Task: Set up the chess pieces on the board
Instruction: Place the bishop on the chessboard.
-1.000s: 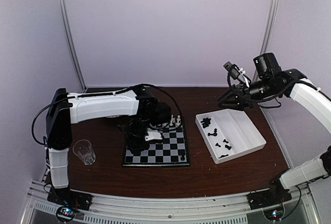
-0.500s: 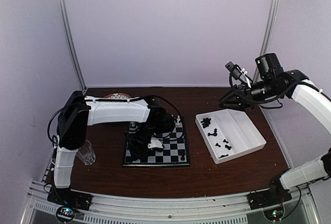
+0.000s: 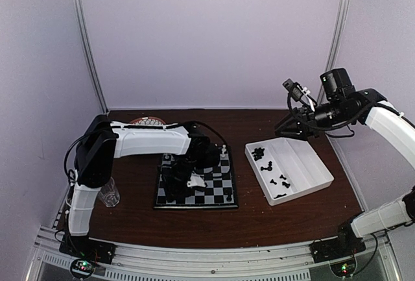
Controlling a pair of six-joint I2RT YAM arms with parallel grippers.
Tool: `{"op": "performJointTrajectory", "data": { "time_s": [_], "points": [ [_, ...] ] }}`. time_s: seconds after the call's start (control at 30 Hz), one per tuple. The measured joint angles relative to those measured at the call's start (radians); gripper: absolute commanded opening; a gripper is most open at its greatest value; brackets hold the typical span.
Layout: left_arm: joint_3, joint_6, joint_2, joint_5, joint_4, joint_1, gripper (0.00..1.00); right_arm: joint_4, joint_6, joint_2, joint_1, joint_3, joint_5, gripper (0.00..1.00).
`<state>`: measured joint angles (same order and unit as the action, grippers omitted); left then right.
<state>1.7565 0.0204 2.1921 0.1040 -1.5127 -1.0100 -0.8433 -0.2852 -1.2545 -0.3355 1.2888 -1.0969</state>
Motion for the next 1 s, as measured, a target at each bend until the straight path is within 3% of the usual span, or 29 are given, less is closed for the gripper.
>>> {"op": "performJointTrajectory", "data": {
  "time_s": [0.2,0.63,0.83,1.0],
  "points": [
    [0.000,0.000,0.016,0.000,0.000,0.000,0.00,0.000,0.000,0.000,0.000,-0.003,0.000,0.50],
    [0.001,0.000,0.031,0.002,0.001,0.000,0.26,0.001,0.000,0.000,0.000,-0.004,-0.001,0.50],
    [0.006,-0.002,0.034,0.001,0.001,0.000,0.29,0.001,0.000,0.001,0.000,-0.004,-0.001,0.50],
    [0.023,-0.005,0.031,0.006,0.002,0.000,0.41,0.001,0.000,0.007,0.000,-0.005,-0.002,0.50]
  ]
}}
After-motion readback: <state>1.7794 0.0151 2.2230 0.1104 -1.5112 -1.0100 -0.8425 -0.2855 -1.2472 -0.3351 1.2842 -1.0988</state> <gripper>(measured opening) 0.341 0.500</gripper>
